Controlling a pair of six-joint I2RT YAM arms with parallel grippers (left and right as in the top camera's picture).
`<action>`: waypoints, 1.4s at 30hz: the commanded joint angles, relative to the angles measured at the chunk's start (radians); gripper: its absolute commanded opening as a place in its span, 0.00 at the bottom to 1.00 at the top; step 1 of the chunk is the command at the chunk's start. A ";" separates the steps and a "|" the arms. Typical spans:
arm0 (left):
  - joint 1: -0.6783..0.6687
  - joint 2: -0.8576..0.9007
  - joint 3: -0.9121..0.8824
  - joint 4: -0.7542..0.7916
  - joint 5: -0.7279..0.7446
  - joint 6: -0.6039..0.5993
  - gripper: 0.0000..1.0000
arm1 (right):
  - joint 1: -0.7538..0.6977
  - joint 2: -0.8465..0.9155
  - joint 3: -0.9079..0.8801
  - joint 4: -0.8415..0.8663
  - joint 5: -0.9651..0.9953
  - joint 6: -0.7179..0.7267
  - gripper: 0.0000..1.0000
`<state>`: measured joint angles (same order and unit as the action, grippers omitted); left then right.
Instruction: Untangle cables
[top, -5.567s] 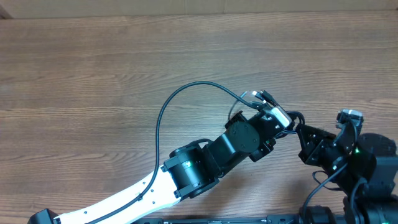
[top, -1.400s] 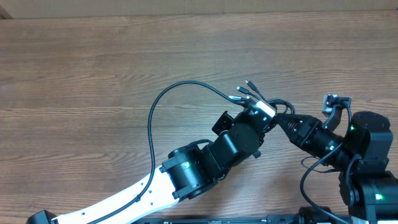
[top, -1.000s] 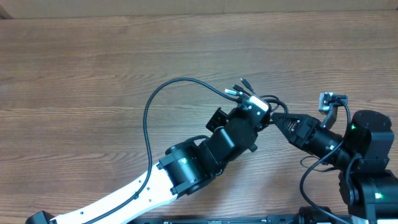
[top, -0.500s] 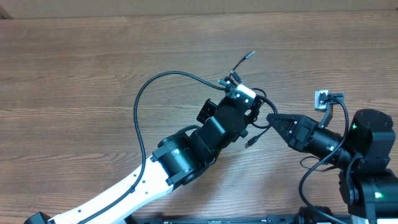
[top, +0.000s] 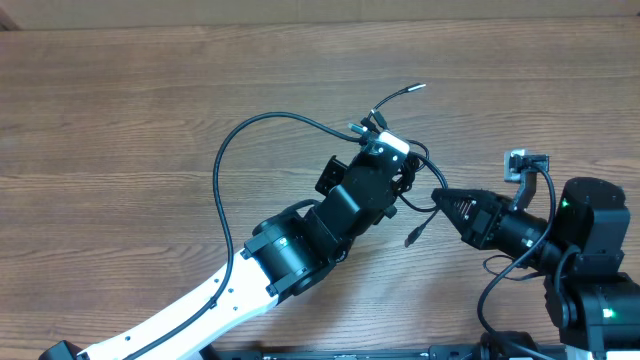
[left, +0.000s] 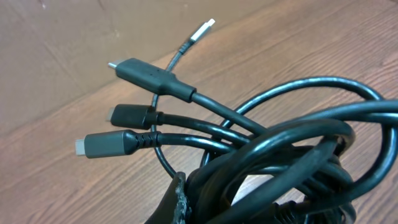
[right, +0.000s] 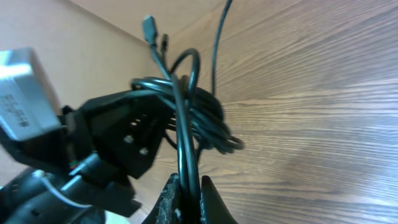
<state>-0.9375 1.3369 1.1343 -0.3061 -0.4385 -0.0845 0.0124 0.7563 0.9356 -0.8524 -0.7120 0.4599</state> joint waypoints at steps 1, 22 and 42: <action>0.068 -0.015 0.014 0.021 -0.147 0.007 0.04 | -0.007 0.004 0.002 -0.027 0.042 -0.051 0.04; 0.112 -0.017 0.014 0.070 -0.042 0.041 0.04 | -0.008 0.191 0.029 -0.126 0.049 -0.180 0.08; 0.112 -0.017 0.014 0.066 0.278 -0.038 0.04 | -0.008 0.162 0.113 -0.141 -0.121 -0.131 0.73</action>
<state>-0.8284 1.3373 1.1339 -0.2611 -0.3115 -0.0547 0.0071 0.9321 1.0100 -1.0065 -0.7853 0.2966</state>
